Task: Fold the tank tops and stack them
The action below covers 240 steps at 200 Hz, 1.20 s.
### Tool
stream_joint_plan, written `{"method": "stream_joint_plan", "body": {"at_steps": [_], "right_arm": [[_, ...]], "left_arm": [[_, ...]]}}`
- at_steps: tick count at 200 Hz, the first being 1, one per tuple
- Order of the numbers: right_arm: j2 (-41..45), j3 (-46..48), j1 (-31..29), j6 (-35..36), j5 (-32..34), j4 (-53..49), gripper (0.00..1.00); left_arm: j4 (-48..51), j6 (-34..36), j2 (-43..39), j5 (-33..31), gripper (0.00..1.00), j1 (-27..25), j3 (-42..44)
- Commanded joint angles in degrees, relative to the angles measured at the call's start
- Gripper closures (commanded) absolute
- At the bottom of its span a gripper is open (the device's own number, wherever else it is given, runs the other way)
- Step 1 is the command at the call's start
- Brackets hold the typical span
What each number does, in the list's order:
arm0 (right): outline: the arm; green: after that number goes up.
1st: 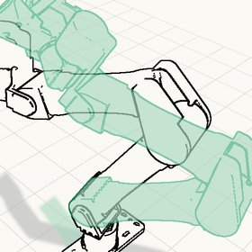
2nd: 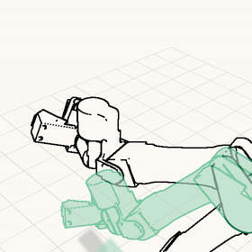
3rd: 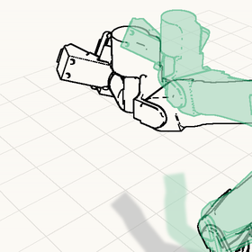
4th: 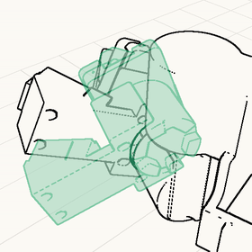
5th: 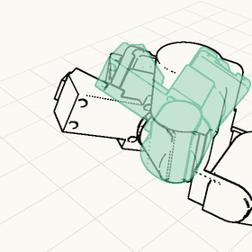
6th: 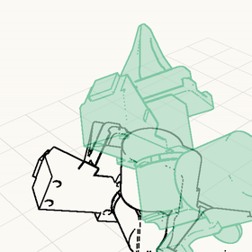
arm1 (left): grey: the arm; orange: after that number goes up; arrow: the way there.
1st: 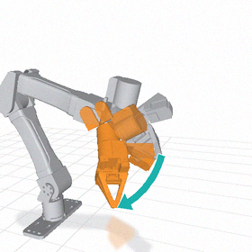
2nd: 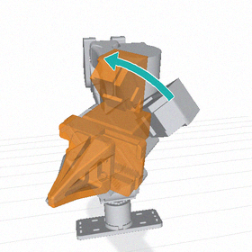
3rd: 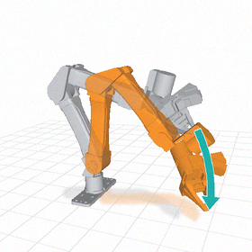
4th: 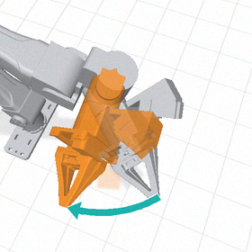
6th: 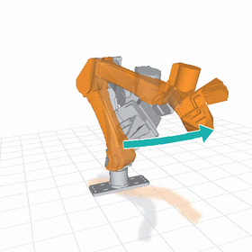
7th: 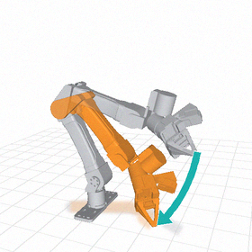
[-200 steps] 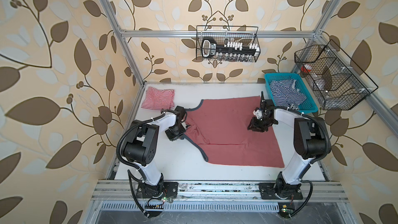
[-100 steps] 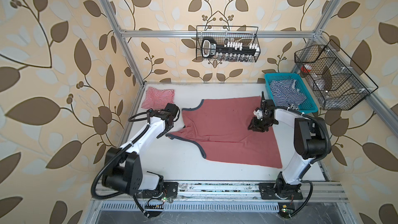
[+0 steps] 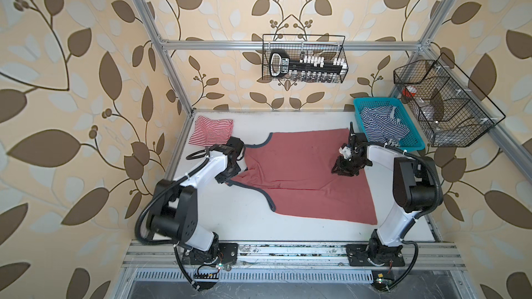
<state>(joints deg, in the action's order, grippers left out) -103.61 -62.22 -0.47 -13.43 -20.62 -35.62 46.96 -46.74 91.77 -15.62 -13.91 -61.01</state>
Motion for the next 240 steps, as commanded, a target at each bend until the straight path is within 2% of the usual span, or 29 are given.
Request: {"method": "stream_joint_plan", "body": {"at_steps": [1,38,60,94,106,122,154,211,240], "right_arm": [[1.36,-0.96,0.13,0.91,0.65,-1.84,0.62],[1.41,-5.38,-2.36,0.73,0.41,-3.31,0.62],[0.71,-6.42,-2.80,0.50,-0.07,-3.26,0.62],[-0.57,-6.43,-3.05,0.52,-0.60,-2.81,0.62],[-1.05,-6.34,-3.13,0.60,-0.64,-2.64,0.62],[-1.54,-6.14,-3.13,0.82,-0.78,-2.40,0.62],[-2.00,-5.06,-3.13,0.86,-0.91,-1.57,0.62],[-2.59,-3.44,-3.05,0.87,-1.17,-0.41,0.63],[-2.92,-3.26,-2.96,0.91,-1.26,-0.22,0.63]], "left_arm": [[-0.35,1.96,4.12,3.54,0.60,-0.33,-5.70],[-3.92,0.49,11.17,4.18,0.53,-0.33,-13.44],[-4.28,-0.32,17.56,7.10,0.53,-0.33,-19.11],[-7.35,-1.70,22.34,9.69,0.54,-0.33,-21.95],[-6.43,-1.40,24.16,9.30,0.56,-0.33,-23.57],[-5.92,-0.76,26.13,9.41,0.66,-0.33,-25.00],[-8.34,0.02,25.17,9.65,1.00,-1.39,-25.03],[-7.63,6.31,21.05,5.19,1.00,-6.78,-28.28],[-4.58,12.05,20.40,-1.21,1.00,-11.95,-32.36]]}}
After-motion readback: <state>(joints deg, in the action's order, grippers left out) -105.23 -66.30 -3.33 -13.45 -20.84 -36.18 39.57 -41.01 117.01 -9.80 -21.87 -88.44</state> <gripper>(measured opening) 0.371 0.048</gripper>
